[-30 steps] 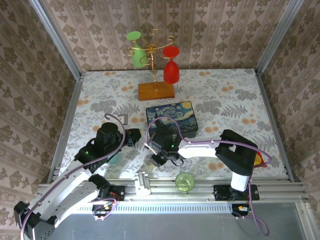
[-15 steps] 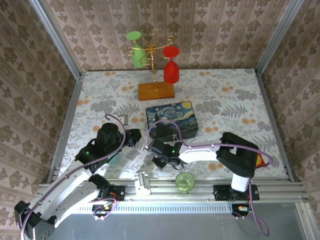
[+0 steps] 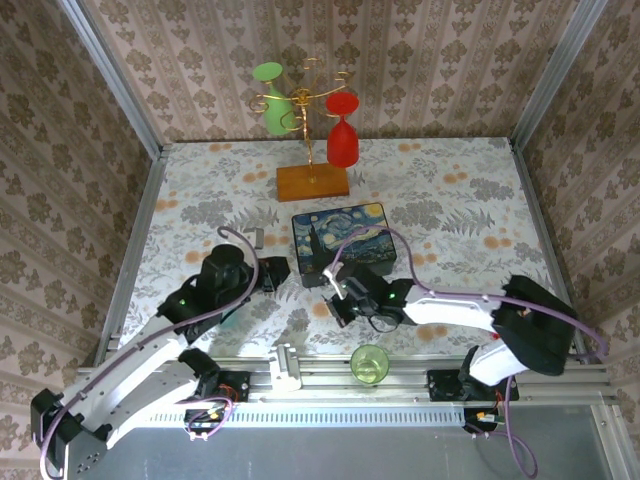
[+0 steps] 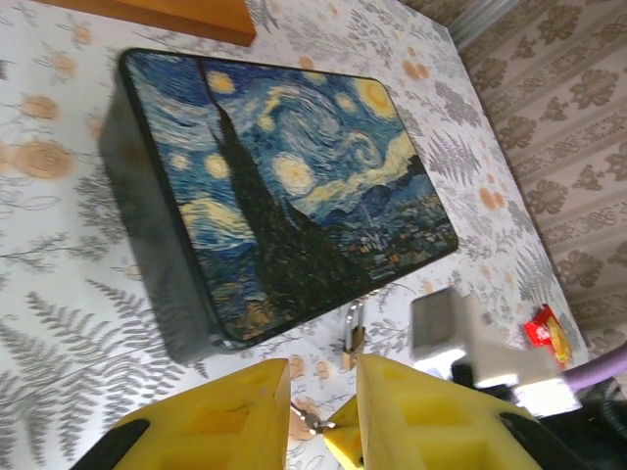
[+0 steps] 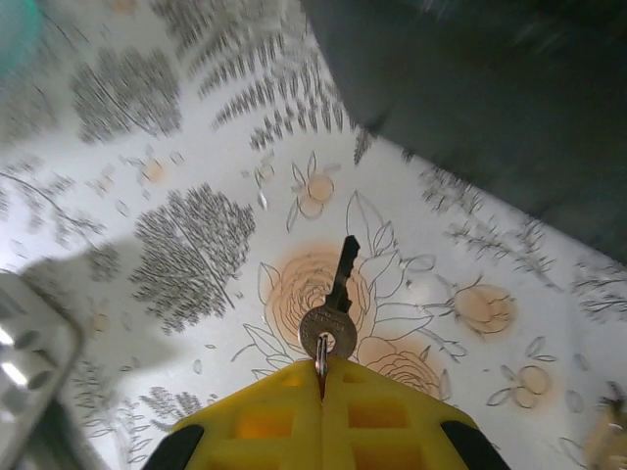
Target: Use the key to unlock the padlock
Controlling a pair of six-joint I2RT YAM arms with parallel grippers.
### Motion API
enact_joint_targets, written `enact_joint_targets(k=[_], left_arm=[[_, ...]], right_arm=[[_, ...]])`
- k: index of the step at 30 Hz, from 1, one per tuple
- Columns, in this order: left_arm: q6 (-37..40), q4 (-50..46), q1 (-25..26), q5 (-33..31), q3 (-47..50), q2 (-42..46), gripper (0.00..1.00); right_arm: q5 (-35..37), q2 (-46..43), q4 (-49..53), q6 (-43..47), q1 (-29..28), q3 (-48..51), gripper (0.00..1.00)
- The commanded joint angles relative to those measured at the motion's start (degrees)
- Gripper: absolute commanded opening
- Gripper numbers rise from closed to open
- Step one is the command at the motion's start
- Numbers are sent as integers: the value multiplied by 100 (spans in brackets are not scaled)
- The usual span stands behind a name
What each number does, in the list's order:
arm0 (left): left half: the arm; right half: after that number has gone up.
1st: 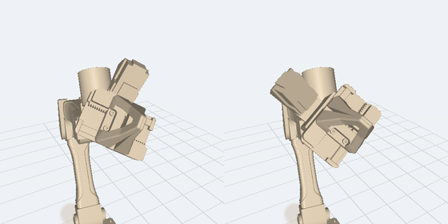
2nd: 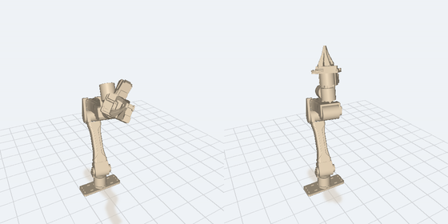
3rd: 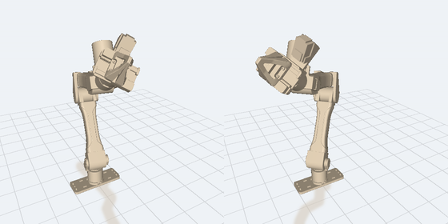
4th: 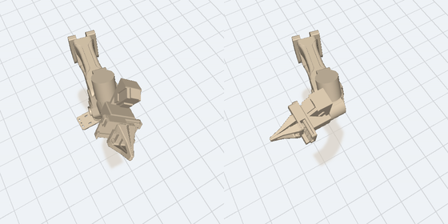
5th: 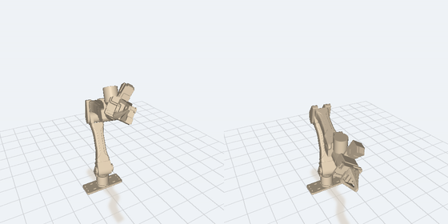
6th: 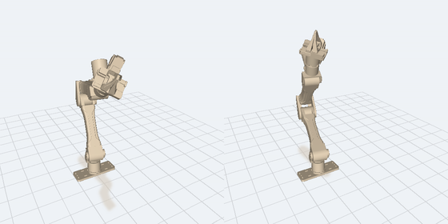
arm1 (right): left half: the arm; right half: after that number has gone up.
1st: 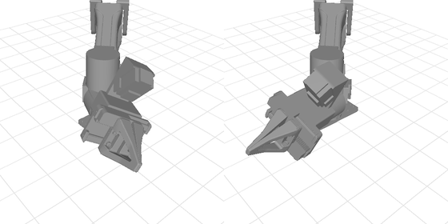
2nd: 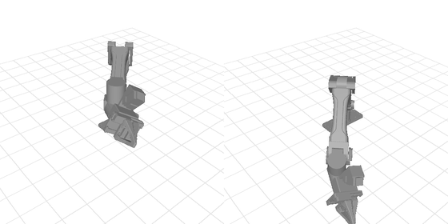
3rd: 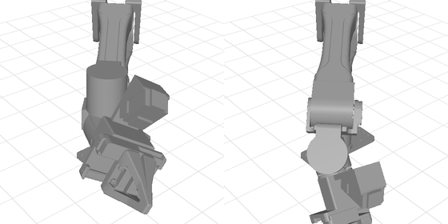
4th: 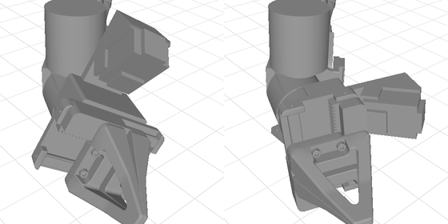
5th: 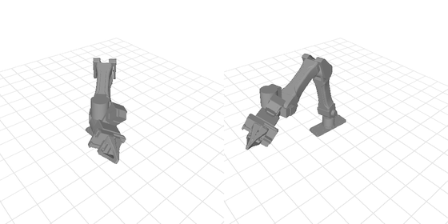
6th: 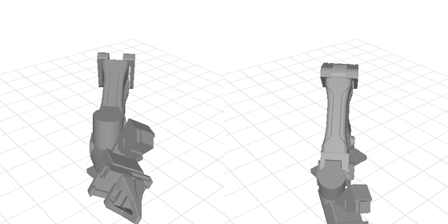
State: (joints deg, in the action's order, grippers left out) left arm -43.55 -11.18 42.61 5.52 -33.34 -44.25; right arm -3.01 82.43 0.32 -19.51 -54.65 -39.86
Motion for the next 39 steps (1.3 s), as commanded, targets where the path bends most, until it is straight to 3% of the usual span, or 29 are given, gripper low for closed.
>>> enact_joint_targets(k=[1,11,16,25,34,39], left_arm=[[-431,672,367,-32,-6,-306,27],[-2452,2660,1290,-791,104,-598,52],[-2528,2732,1426,-915,15,-763,61],[-2773,3258,1693,-654,-69,-1407,60],[-2888,3607,1826,-597,-38,-1670,43],[-2888,3297,1828,-718,69,-1595,48]], right_arm=[[-266,-784,-14,175,84,166,0],[194,-2870,1066,841,86,9,0],[287,-3310,1155,879,36,0,0],[425,-3305,968,858,-138,74,0],[571,-3202,856,917,-133,148,0],[592,-3154,812,906,-133,153,0]])
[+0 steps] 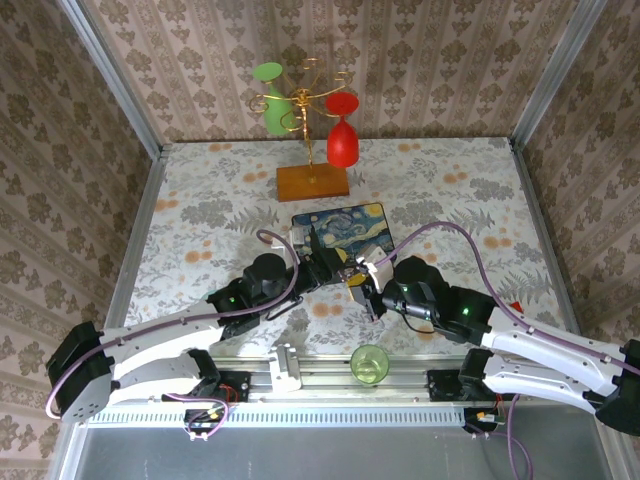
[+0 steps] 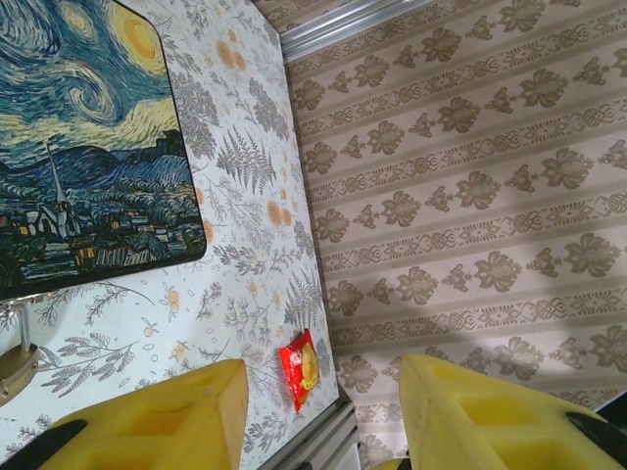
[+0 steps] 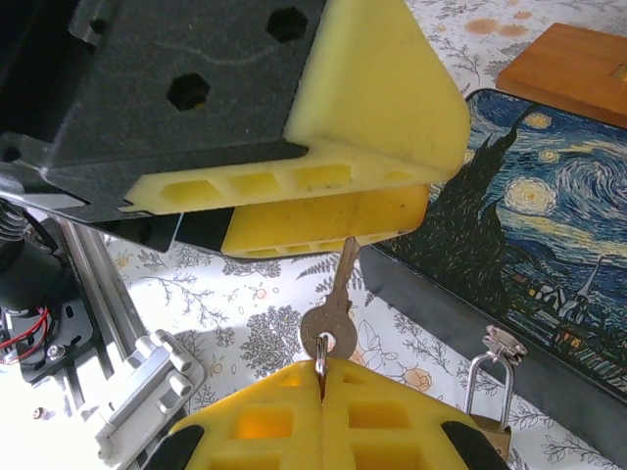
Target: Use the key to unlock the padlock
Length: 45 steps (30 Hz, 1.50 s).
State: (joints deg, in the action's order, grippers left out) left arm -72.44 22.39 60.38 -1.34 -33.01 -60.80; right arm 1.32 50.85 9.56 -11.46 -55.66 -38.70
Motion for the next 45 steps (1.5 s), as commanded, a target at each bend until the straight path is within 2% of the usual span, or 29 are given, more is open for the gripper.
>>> enact_joint_targets(k=[1,6,11,14,16,17,21,24,28,37,38,41,42,43,44,45], left_arm=[[33,-187,55,-83,32,105,50],[53,-185,57,45,-28,19,49],[-9,175,73,93,70,-96,31],[37,12,69,88,41,-22,33],[44,-134,64,64,57,5,43],[50,-203,73,34,80,34,45],[187,-663,70,-153,82,190,49],[126,-464,70,-90,122,138,47],[117,-205,81,166,25,-128,40],[72,-23,69,100,203,-100,3],[77,-27,64,91,221,-84,0],[144,-36,57,117,206,-73,0],[180,-26,49,117,208,-73,0],[260,8,41,104,216,-56,0],[449,62,42,81,210,-12,0],[774,26,48,58,161,41,0]], right_arm=[[167,4,-113,102,-32,46,0],[103,129,-166,110,-41,42,0],[139,283,-198,160,-40,-4,0],[164,294,-261,153,-36,17,0],[206,263,-284,145,-37,38,0],[219,244,-271,157,-34,40,0],[147,201,-303,101,-37,101,0],[101,249,-328,90,-42,116,0],[78,328,-391,116,-42,84,0],[78,430,-341,108,-35,81,0],[78,409,-332,105,-42,86,0],[96,380,-337,75,-46,108,0],[105,371,-345,37,-36,121,7],[36,329,-365,-25,-11,155,29],[-171,262,-421,-143,98,213,45],[-399,173,-510,-291,255,294,51]])
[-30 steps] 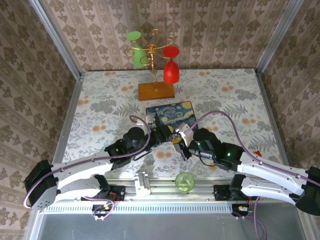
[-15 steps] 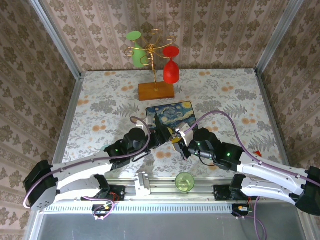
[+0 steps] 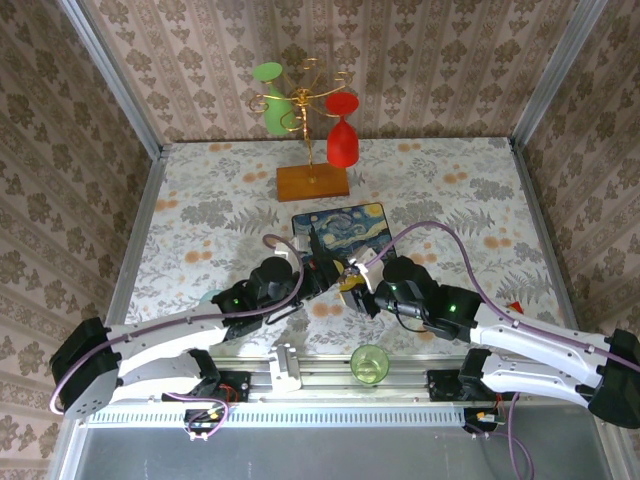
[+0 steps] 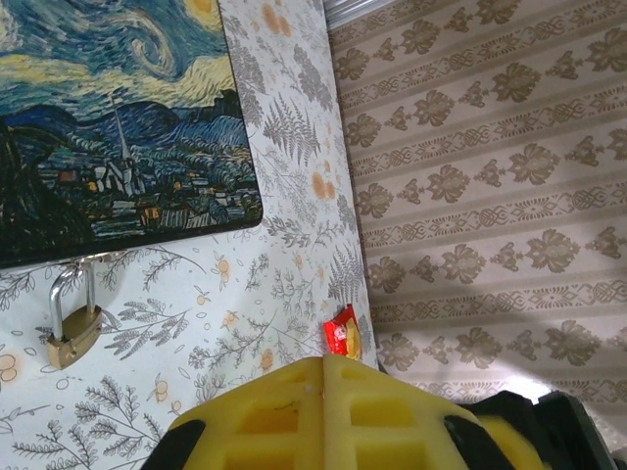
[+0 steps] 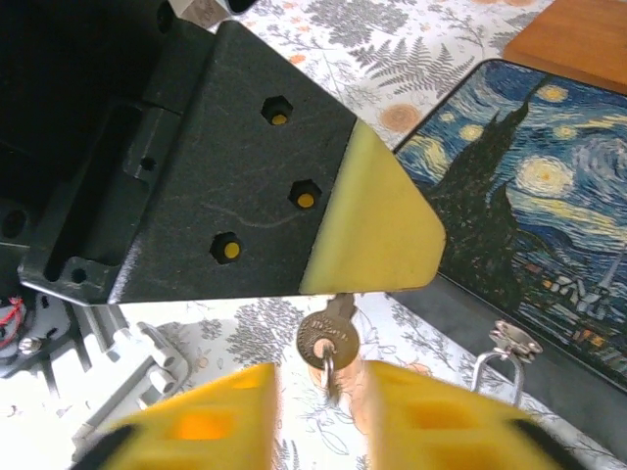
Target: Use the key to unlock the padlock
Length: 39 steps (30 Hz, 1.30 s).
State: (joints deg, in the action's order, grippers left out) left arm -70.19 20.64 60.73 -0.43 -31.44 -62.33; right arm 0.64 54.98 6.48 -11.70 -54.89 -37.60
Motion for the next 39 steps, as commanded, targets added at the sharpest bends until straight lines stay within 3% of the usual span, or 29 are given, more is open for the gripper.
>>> enact_joint_targets(k=[1,5,10,15,25,30,39], left_arm=[[964,68,44,-76,-95,264,0],[2317,505,45,116,-82,506,0],[2734,2094,-127,489,384,634,0],[3047,2527,-136,894,285,603,0],[2845,3689,-48,1103,423,302,0],[2839,3667,-46,1001,436,300,0],[2858,3727,-4,960,428,247,0]], right_arm=[[-814,-401,-413,-478,414,328,58],[-3085,-891,-1590,-1501,1535,755,71],[-4051,-1042,-2122,-2111,1909,667,72],[-4203,-958,-2978,-2586,1939,746,66],[-4133,-623,-3470,-2710,1937,677,56],[-3806,-582,-3452,-2588,1905,677,45],[-3740,-215,-3912,-2615,1703,604,35]])
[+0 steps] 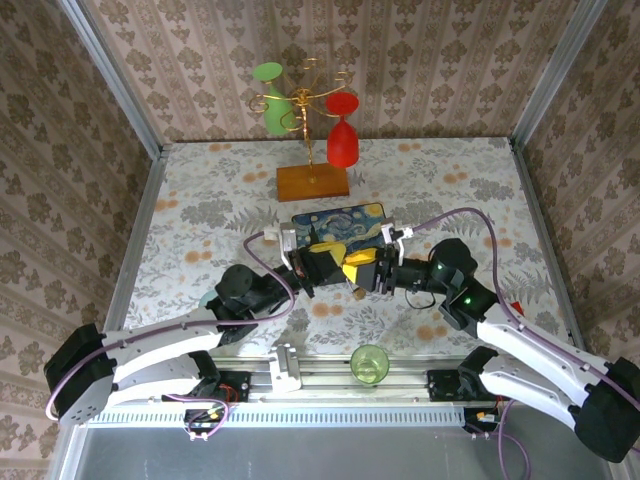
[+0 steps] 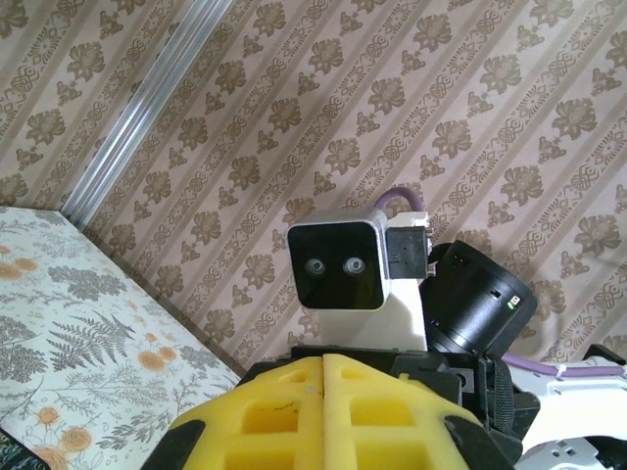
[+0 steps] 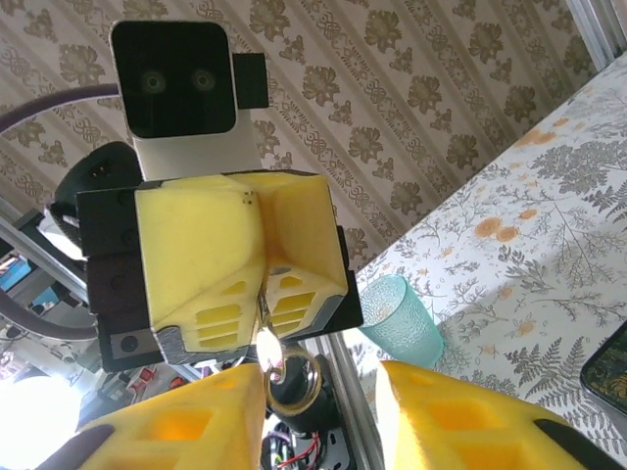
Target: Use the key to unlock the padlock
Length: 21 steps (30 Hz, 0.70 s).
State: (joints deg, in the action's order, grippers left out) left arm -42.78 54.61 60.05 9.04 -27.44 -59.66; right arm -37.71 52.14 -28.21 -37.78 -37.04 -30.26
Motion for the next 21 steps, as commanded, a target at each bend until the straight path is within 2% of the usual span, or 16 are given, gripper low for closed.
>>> enact_joint_targets(k=[1,3,5,11,14,15,16,18,19,20,21], left_arm=[[105,349,64,2,29,-33,0],[100,366,60,3,37,-48,0],[78,374,65,-6,37,-46,0],[13,544,70,-38,123,-70,0],[-34,517,76,-56,149,-72,2],[-30,526,66,-68,164,-65,15],[-26,548,73,-87,177,-51,37],[-138,388,77,-322,208,71,64],[-221,187,66,-535,221,205,94],[-435,-229,45,-785,194,389,100],[-723,-798,-8,-1015,91,553,100]], right_arm=[[96,107,-527,-40,-98,-114,34],[78,160,-559,-46,-130,-136,27],[89,174,-572,-36,-155,-144,25],[121,94,-606,-35,-163,-99,4],[330,-88,-157,217,-164,-114,0],[424,-168,64,336,-164,-144,0],[617,-273,403,517,-172,-188,0],[1192,-546,1251,989,-225,-308,0],[1682,-667,1866,1351,-298,-434,0],[2299,-749,2470,1751,-426,-584,0],[2870,-790,2892,2086,-564,-683,0]])
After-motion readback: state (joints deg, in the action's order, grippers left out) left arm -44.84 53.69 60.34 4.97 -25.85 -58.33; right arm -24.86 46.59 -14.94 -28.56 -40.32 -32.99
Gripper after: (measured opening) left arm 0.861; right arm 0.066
